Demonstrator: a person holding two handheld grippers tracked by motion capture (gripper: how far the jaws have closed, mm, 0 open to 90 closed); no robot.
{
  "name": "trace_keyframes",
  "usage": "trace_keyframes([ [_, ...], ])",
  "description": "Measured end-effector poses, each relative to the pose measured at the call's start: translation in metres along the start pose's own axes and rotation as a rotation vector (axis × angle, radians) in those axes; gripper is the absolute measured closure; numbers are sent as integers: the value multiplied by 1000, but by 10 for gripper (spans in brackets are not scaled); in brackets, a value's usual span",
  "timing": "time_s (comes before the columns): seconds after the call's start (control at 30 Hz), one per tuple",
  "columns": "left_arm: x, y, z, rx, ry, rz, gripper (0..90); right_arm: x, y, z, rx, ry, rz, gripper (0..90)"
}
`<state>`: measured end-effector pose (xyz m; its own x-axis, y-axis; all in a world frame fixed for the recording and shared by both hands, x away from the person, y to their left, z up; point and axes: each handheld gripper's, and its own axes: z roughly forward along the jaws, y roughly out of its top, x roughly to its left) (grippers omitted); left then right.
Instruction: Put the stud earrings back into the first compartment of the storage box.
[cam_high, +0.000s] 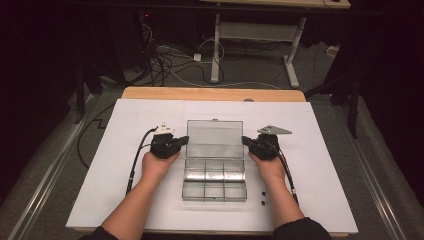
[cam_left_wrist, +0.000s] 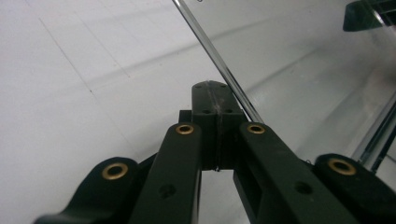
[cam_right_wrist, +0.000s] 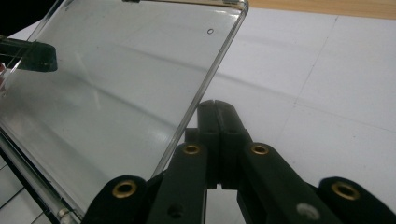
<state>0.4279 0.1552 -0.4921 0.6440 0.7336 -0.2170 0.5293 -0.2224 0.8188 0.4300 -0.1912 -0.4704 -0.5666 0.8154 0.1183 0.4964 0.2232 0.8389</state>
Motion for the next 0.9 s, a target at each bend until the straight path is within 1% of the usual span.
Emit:
trace_keyframes([
  [0.1,0,-1,1,20,7,-6,876,-1,-1,2,12,-7,0,900],
  [0.17,1,-1,3,44,4,-15,875,-2,-2,3,27,-11,0,900],
  [0.23,1,-3,6,72,13,-11,876,-2,-4,6,50,-12,9,900],
  [0.27,1,-3,7,84,14,-11,876,-3,-5,7,61,-20,10,900],
  [0.37,3,-5,8,109,24,-24,876,-4,-6,7,78,-31,12,900],
  [0.4,3,-5,7,103,16,-26,876,-5,-7,7,81,-29,11,900],
  [0.47,3,-5,4,102,24,-19,876,-4,-6,5,85,-32,-2,900],
  [0.57,2,-6,-3,89,21,-9,875,-4,-4,-2,73,-33,-11,900],
  [0.63,0,-10,-10,74,16,2,875,-2,-5,-10,59,-30,-28,900],
  [0.67,-1,-13,-15,67,17,14,875,-1,-6,-15,54,-30,-35,900],
  [0.7,-2,-16,-19,64,17,17,875,1,-8,-21,45,-31,-43,900],
  [0.77,-2,-23,-26,53,12,20,875,2,-13,-29,51,-33,-63,900],
  [0.83,-4,-30,-35,45,8,28,874,4,-20,-40,42,-28,-72,883],
  [0.9,-7,-36,-44,37,3,39,873,7,-26,-49,41,-33,-93,855],
])
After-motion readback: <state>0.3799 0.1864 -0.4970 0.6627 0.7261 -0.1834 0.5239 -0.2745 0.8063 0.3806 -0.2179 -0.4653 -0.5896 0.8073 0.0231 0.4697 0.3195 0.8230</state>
